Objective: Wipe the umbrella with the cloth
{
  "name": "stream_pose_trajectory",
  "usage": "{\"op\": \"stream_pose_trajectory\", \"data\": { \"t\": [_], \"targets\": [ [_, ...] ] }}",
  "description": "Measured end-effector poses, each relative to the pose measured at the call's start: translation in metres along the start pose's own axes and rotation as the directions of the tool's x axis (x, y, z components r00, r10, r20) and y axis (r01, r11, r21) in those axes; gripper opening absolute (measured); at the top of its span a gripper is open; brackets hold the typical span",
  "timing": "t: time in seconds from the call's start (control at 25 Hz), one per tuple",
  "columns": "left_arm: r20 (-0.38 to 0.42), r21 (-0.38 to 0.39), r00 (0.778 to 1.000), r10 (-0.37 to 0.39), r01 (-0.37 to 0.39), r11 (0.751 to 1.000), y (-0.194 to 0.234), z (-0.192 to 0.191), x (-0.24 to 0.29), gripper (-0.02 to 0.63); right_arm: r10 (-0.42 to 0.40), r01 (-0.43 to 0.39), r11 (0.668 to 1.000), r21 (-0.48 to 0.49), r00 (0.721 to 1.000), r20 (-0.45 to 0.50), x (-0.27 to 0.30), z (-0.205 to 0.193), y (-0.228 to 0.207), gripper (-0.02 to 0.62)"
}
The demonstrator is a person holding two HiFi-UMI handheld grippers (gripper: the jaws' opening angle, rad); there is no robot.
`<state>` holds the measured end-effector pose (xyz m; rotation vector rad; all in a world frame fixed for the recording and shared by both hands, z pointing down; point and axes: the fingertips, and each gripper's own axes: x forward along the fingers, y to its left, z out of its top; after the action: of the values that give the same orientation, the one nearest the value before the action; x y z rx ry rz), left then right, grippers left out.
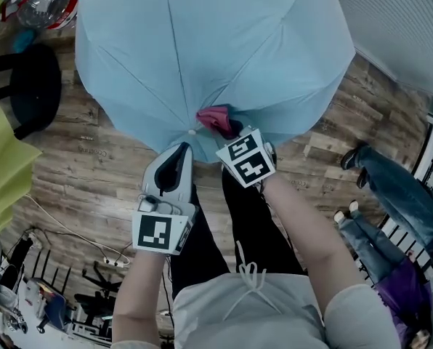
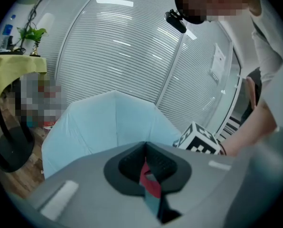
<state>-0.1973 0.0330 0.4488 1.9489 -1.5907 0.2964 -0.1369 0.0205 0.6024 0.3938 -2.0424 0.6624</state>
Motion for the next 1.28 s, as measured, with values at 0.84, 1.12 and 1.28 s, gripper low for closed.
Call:
{"op": "stream_pose_trajectory", "data": {
  "t": [0.84, 1.12, 1.28],
  "targets": [
    [-0.02, 0.098, 0.997, -0.075, 0.077, 0.992, -0.062, 0.033, 0.063, 0.006, -0.114, 0.11, 0.991, 0.071, 0.992, 0.052, -0.072, 0.015, -0.12, 0.06],
    [-0.036, -0.017, 0.999, -0.039, 0.038, 0.999, -0.084, 0.032, 0.091, 0.006, -0.157, 0.149, 0.983, 0.11, 0.986, 0.065, -0.1, 0.019, -0.166, 0.06],
    [-0.041, 0.002, 0.997, -0.068, 0.068, 0.998, -0.103, 0.037, 0.11, 0.006, -0.184, 0.175, 0.977, 0.119, 0.981, 0.066, -0.117, 0.016, -0.195, 0.06]
  ]
}}
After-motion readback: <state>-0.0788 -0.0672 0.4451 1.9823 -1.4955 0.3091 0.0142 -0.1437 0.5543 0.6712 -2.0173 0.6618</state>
